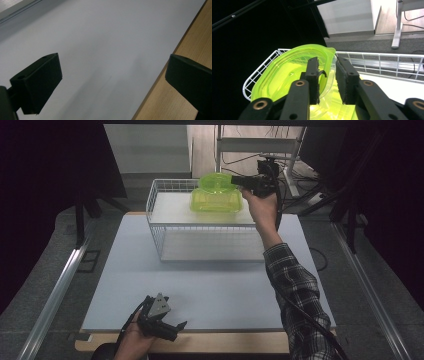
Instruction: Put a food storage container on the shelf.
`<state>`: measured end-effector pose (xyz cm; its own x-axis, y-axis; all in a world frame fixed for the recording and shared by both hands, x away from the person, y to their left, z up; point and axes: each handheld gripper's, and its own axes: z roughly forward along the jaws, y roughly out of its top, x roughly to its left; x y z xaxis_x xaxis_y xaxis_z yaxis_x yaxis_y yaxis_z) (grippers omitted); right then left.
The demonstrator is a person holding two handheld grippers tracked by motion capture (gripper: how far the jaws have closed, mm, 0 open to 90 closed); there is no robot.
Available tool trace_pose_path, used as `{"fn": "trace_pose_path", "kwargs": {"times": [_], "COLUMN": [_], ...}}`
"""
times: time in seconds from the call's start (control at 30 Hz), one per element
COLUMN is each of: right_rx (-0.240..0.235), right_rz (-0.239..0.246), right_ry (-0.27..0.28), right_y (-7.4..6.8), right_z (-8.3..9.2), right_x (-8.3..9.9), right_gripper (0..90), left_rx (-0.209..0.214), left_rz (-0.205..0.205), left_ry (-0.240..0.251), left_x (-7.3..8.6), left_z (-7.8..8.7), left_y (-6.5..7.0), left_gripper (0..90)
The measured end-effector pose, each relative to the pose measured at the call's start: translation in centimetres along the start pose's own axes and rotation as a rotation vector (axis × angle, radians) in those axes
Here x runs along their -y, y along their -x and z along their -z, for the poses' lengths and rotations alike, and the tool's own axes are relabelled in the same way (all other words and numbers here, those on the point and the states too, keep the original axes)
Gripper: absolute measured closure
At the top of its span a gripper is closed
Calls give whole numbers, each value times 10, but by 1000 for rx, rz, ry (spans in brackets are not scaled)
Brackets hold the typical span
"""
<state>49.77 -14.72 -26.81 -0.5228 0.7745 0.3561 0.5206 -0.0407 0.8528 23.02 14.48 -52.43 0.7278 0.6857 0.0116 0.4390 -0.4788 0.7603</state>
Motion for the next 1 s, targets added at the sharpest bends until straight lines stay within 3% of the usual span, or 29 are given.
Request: {"fn": "trace_pose_path", "kwargs": {"times": [0.33, 1.0], "right_rx": [-25, -81], "right_rz": [84, 223], "right_ry": [5, -21], "right_y": [-5, -10], "right_z": [17, 44], "right_x": [2, 34], "right_gripper": [571, 396], "left_rx": [-6, -12], "left_rz": [3, 4], "left_ry": [4, -3], "left_x": [0, 0], "left_z": [1, 0], "left_y": [0, 0], "left_gripper": [10, 10]}}
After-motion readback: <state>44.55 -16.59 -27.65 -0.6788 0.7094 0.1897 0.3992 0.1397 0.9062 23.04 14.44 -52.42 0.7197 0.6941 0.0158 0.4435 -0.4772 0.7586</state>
